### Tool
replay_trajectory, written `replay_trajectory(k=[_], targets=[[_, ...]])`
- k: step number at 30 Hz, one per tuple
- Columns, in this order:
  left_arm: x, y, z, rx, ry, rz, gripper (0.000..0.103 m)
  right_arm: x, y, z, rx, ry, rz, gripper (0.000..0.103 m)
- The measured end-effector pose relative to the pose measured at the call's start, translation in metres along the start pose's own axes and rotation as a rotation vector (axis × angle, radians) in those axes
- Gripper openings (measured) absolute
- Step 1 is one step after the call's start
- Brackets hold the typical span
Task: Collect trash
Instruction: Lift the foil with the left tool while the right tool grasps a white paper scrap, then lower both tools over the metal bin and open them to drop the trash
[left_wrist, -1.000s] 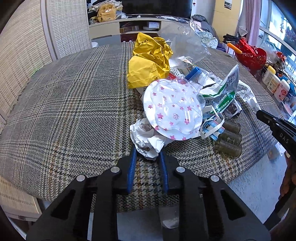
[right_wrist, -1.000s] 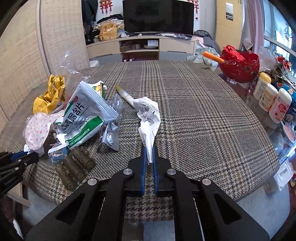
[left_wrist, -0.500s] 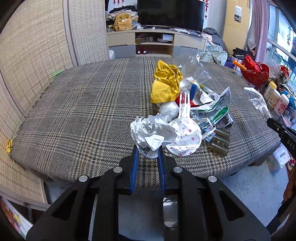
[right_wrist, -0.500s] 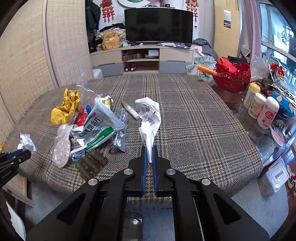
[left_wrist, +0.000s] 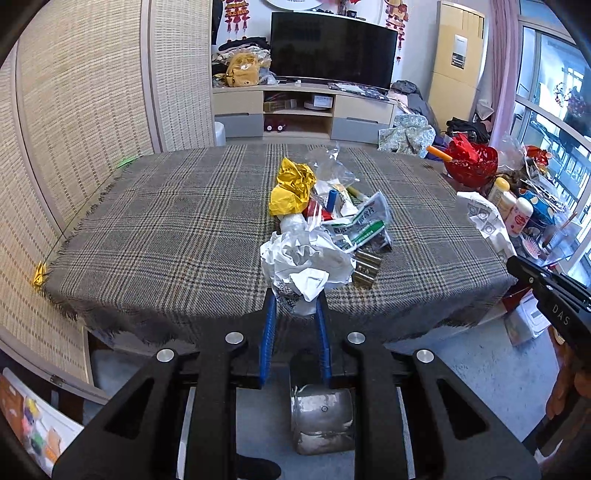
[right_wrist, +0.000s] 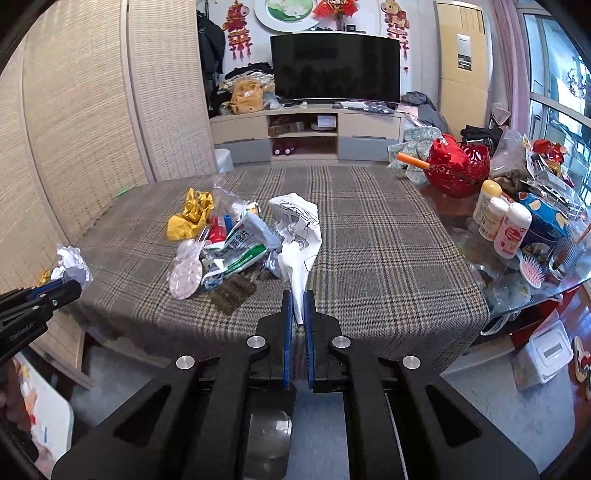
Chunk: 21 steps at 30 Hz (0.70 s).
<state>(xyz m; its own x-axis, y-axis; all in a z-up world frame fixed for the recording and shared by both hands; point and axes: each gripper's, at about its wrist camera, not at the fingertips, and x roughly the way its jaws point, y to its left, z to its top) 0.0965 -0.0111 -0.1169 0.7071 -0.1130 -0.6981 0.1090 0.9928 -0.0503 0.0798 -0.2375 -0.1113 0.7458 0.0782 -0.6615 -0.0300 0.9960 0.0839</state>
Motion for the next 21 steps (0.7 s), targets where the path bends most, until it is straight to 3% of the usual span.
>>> replay_trajectory(k=[11,21], targets=[[0.021,-0.02,-0.077,-0.03,0.152,-0.062,0.019,0.01,0.005,-0.081,0.02,0.243,0.127,0.008],[0.099,-0.031,-0.148,-0.023,0.376,-0.119,0.019,0.068,0.017,-0.128,0.067,0.433,0.171,0.008]])
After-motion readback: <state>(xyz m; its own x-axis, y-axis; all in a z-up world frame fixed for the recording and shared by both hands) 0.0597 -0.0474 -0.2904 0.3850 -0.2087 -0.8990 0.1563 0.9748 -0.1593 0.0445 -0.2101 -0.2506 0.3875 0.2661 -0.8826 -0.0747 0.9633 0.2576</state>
